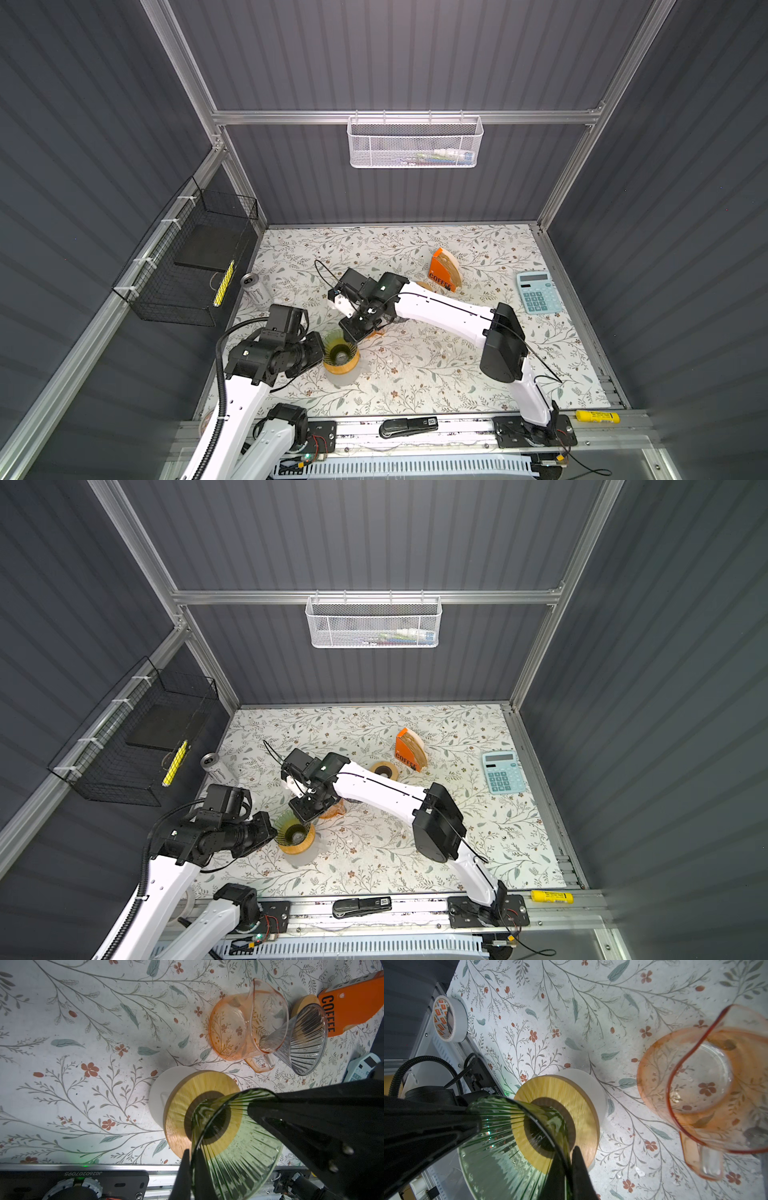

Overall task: Place the coffee filter in the dripper
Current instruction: 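Lower the green dripper onto the bamboo ring atop the frosted pitcher, then open the right gripper and lift it off the dripper while the left arm rises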

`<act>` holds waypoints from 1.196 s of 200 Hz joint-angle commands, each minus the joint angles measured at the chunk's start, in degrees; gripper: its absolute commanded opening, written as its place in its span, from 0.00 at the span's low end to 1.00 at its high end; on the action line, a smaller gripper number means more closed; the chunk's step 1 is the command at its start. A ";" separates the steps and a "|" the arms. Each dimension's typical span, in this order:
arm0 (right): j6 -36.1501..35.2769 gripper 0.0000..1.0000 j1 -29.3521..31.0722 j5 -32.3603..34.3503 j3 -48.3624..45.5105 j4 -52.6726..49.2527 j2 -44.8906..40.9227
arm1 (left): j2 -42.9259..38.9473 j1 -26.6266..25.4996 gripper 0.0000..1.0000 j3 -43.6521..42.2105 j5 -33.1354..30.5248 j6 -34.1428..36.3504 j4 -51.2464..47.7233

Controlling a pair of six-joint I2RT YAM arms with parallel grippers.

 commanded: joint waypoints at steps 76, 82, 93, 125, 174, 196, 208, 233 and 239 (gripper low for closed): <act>0.59 0.00 0.60 3.29 -4.86 0.16 1.29 | -0.71 -0.11 0.00 -3.80 -0.75 -1.09 -4.30; 0.59 0.00 0.56 3.31 -4.78 0.30 1.18 | -0.66 -0.11 0.00 -3.66 -0.89 -1.00 -4.34; 0.62 0.00 0.59 3.29 -4.61 0.23 1.07 | -0.50 -0.06 0.00 -3.36 -0.93 -0.92 -4.43; 0.59 0.00 0.52 3.40 -3.35 -0.04 0.59 | -0.35 -0.11 0.00 -1.76 -1.46 -0.72 -4.77; 0.50 0.00 0.55 3.16 -0.94 -0.76 -0.18 | 0.22 -0.06 0.00 0.93 -2.59 -0.26 -5.87; 0.59 0.00 0.52 2.93 -0.17 -1.06 -0.46 | 0.04 -0.11 0.00 1.73 -2.87 -0.33 -6.34; 0.59 0.00 0.57 2.93 0.05 -1.15 -0.55 | -0.17 -0.11 0.00 2.18 -3.01 -0.37 -6.54; 0.57 0.01 0.53 3.15 0.49 -1.32 -0.64 | -0.57 -0.09 0.00 2.85 -3.73 -0.56 -6.72; 0.51 0.02 0.52 3.19 0.58 -1.34 -0.73 | -0.58 -0.10 0.00 2.99 -3.74 -0.64 -6.59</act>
